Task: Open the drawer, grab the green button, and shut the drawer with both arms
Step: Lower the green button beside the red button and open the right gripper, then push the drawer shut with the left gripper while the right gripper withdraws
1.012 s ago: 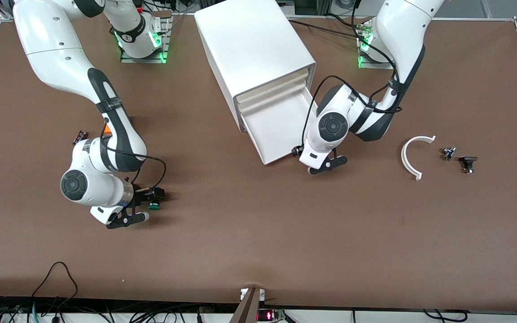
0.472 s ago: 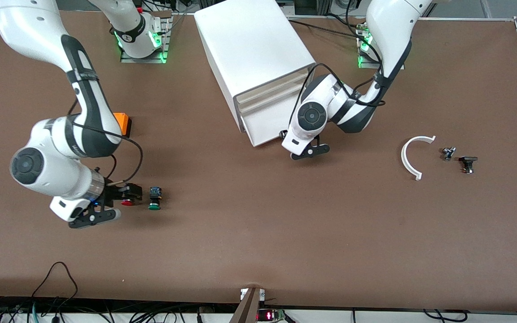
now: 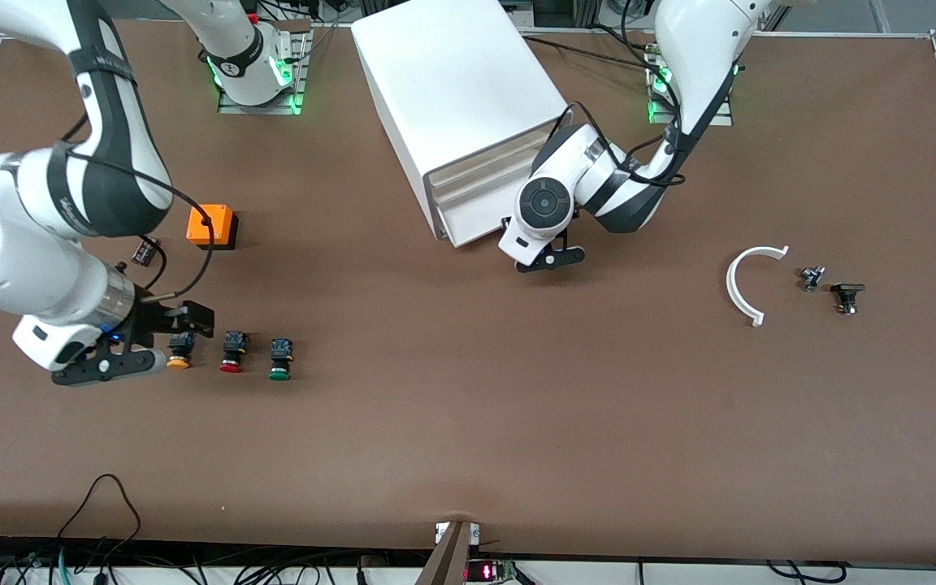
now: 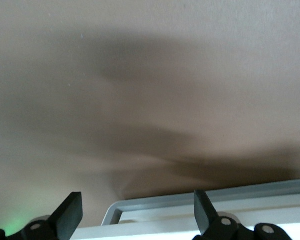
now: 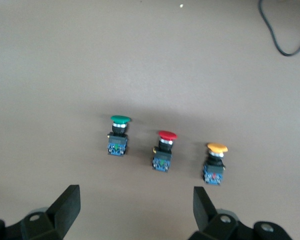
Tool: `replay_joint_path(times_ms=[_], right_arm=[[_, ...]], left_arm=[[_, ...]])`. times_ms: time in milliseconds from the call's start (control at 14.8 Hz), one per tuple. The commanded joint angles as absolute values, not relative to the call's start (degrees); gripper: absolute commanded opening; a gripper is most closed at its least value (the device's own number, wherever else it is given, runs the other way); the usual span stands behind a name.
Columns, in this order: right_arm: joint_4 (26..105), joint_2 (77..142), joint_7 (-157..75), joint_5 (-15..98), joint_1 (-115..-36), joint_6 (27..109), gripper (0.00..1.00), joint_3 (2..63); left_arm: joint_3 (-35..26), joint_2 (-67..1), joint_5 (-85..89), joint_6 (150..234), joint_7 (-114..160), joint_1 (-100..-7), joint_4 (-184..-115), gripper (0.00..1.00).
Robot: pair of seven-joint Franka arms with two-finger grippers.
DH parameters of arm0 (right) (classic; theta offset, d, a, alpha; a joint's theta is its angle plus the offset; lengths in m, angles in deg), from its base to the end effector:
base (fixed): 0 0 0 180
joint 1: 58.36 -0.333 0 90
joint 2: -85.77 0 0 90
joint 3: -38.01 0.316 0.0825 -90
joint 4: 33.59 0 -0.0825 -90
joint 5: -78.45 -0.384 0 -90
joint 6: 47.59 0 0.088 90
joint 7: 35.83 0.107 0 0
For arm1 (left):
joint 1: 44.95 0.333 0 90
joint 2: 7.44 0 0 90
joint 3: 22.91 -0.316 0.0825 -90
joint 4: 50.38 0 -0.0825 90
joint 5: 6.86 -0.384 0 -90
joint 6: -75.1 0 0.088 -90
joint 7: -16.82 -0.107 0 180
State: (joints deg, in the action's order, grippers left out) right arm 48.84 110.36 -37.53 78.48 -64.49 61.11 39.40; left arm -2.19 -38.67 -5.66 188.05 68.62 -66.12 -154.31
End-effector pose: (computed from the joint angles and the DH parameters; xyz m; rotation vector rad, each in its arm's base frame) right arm 0.6834 0.0875 0.4482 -3.1204 -0.2482 -0.0453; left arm 0.4592 -0.3988 0.2337 -2.9537 -0.2962 0.5934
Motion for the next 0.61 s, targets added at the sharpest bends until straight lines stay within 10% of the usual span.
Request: replay_joint_path(times_ms=[0, 540], right_arm=[[50.3, 106.6, -33.8, 80.3, -64.5, 58.6, 1.00, 39.5], [50.8, 95.5, -29.6, 81.1, -58.6, 47.4, 1.00, 44.7]], left_arm=[[-1.2, -38.3, -1.7, 185.8, 69.5, -66.1, -154.4, 0.99], [-0.4, -40.0, 0.8, 185.1, 69.4, -66.2, -154.1, 0.99]])
